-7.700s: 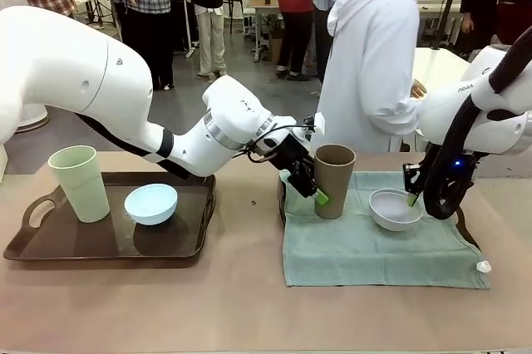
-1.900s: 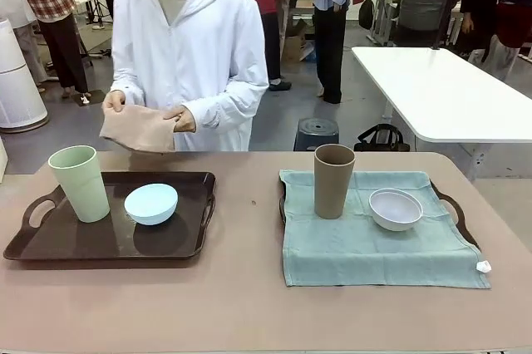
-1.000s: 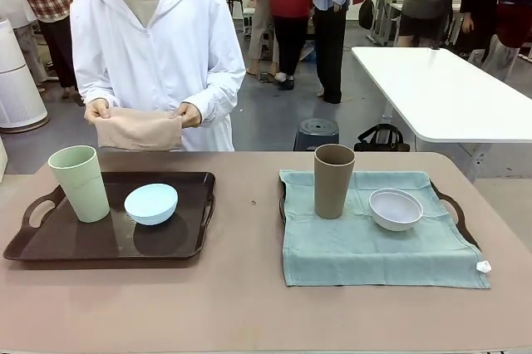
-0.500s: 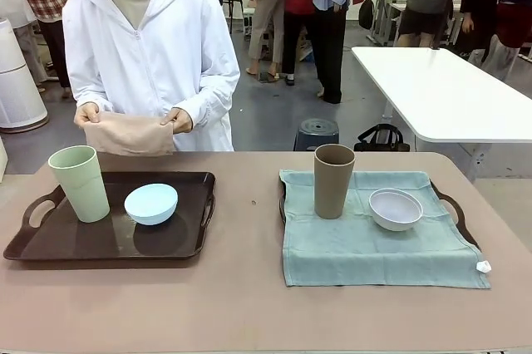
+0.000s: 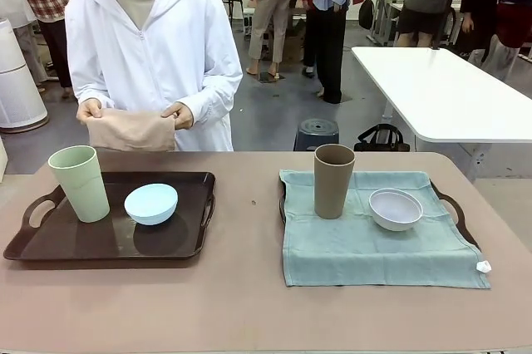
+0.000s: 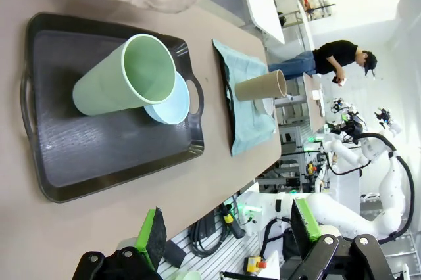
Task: Set up a tray with a mat and arrange the tableware.
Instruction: Pick up the Picnic Bowl and Reusable plastic cup from the Handle tray in front of the human's position and hold them in the air.
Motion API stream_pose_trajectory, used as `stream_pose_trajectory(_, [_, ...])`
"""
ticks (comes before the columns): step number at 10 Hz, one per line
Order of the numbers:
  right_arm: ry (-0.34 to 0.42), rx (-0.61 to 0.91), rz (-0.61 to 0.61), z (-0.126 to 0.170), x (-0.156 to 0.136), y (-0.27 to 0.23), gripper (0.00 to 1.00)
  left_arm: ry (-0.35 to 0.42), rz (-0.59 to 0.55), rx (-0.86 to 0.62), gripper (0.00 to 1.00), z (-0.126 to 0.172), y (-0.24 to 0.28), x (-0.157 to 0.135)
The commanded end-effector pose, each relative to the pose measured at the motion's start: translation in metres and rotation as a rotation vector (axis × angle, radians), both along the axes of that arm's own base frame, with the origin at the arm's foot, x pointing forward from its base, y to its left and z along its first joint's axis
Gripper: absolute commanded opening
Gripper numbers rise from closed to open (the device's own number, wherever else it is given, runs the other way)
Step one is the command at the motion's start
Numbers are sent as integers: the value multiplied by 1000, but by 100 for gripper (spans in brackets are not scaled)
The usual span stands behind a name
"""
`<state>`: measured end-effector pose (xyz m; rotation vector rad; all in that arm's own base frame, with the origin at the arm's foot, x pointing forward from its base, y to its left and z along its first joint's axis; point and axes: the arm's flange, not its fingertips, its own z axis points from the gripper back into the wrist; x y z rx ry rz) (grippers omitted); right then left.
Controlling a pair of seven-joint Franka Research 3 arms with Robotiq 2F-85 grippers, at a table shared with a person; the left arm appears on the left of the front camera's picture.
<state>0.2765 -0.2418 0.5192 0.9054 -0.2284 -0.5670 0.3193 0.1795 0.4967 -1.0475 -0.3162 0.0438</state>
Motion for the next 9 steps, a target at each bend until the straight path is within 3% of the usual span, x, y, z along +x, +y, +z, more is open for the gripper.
stream_pose_trajectory(1, [-18,13,7,1,0,0,100,-13,4,-3,100,0,1,1])
stream_pose_trajectory(9, [-18,13,7,1,0,0,100,-13,4,-3,100,0,1,1])
